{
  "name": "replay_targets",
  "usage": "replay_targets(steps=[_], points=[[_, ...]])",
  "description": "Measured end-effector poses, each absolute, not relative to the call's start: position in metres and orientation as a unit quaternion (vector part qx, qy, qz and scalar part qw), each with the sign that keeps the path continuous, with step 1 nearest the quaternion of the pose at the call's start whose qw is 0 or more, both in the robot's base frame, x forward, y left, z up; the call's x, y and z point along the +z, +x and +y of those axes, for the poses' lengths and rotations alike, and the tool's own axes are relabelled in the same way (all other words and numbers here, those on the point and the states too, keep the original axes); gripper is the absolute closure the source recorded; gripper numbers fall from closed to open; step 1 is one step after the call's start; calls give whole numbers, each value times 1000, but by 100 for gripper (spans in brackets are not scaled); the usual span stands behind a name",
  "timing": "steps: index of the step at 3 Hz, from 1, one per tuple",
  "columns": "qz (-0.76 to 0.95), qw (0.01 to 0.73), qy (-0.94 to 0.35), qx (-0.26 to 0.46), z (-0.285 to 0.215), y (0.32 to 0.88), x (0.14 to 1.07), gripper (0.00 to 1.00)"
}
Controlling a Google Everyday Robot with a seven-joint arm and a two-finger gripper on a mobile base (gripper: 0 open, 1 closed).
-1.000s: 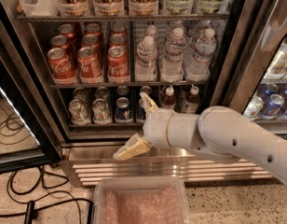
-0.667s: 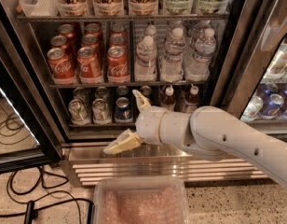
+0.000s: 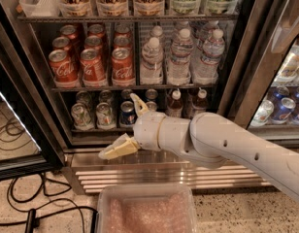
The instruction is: Pick coke can from middle shelf of fridge
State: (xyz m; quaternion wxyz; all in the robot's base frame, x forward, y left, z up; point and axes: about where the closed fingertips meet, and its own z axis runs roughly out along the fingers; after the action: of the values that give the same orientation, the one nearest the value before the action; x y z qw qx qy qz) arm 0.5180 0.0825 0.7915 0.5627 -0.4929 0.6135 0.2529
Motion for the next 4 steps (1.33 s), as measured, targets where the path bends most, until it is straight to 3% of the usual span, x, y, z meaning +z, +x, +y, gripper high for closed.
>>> replay_targets(steps=[1,3,4], points=[[611,570,-490,249,90,513,792,15],[590,602,-494,213,105,533,814,12],[594,608,-491,192,114,549,819,23]])
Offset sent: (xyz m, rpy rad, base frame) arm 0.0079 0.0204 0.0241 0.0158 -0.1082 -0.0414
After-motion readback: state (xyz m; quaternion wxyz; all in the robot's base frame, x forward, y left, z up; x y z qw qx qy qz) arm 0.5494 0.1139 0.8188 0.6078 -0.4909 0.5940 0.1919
